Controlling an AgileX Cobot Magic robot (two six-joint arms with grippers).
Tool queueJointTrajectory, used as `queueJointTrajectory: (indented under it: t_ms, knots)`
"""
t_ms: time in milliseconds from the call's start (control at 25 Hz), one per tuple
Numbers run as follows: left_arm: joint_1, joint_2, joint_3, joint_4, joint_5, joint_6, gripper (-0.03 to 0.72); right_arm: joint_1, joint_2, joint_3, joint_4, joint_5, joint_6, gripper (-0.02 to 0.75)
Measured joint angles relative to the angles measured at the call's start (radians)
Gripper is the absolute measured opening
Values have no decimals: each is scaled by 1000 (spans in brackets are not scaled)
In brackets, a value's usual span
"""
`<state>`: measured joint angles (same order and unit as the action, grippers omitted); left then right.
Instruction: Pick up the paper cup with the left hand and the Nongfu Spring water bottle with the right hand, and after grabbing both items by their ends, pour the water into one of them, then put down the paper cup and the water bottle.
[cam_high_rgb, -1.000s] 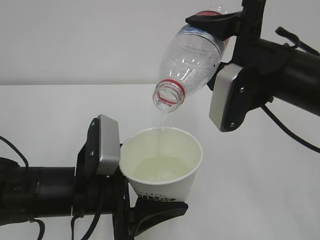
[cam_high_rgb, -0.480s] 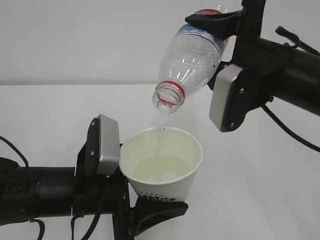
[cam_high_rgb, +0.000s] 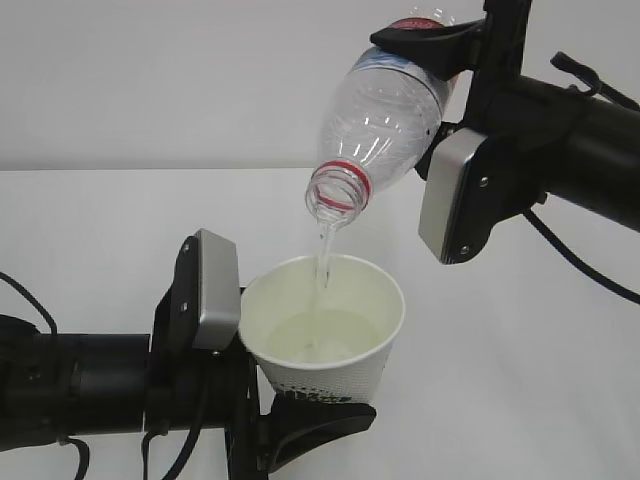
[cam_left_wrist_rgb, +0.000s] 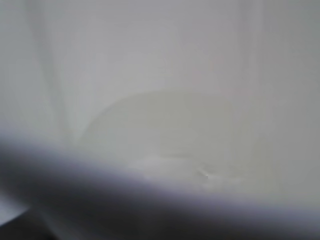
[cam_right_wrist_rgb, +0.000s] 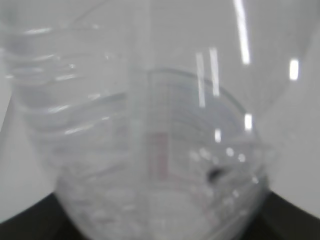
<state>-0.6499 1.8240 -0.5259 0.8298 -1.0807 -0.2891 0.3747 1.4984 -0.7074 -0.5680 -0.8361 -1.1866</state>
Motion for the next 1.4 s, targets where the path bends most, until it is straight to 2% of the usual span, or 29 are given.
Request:
queueJointTrajectory:
  t_ms: [1400]
  knots:
    - [0, 0, 0, 0, 4, 0, 501, 0, 0, 0, 0, -3, -2, 476]
